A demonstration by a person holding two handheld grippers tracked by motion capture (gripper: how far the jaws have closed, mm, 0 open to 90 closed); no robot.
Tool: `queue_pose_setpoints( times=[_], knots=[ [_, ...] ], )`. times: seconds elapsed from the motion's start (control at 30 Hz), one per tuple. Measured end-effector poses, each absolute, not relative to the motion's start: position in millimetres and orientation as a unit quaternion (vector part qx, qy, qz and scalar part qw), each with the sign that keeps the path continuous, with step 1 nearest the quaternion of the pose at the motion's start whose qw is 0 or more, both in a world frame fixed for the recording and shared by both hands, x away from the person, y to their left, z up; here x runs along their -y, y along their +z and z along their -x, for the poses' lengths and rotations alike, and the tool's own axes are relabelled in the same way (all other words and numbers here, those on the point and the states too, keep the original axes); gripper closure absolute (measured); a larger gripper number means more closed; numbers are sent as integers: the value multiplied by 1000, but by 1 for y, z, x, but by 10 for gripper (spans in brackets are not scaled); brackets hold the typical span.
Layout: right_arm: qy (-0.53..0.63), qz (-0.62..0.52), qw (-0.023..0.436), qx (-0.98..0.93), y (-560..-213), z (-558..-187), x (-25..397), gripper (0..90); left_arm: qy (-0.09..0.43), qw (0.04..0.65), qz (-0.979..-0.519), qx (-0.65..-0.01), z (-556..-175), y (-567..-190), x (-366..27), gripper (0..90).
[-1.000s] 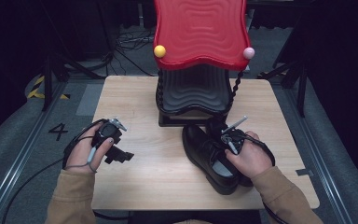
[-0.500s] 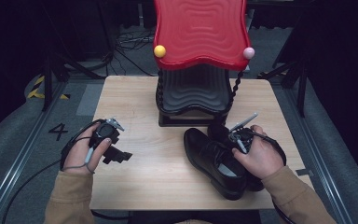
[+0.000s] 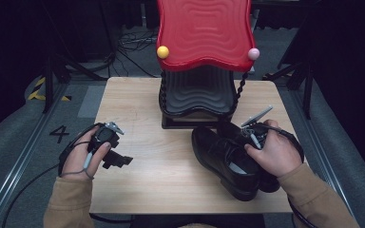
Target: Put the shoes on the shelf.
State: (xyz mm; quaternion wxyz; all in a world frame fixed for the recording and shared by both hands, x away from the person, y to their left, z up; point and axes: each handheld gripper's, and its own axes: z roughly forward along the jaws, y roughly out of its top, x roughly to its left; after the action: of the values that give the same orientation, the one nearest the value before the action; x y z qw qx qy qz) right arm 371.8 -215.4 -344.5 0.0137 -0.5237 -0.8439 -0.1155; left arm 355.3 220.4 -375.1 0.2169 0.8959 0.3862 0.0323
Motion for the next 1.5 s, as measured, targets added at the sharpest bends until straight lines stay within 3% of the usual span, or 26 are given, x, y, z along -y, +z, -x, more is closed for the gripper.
queue_pose_setpoints(
  times=[1.07, 1.5],
  knots=[
    [-119, 509, 20, 852, -220, -366, 239, 819, 34, 231, -892, -387, -360, -370, -234, 188],
    [-129, 503, 1, 855, -168, -364, 245, 819, 35, 236, -889, -391, -358, -369, -237, 188]
  ],
)
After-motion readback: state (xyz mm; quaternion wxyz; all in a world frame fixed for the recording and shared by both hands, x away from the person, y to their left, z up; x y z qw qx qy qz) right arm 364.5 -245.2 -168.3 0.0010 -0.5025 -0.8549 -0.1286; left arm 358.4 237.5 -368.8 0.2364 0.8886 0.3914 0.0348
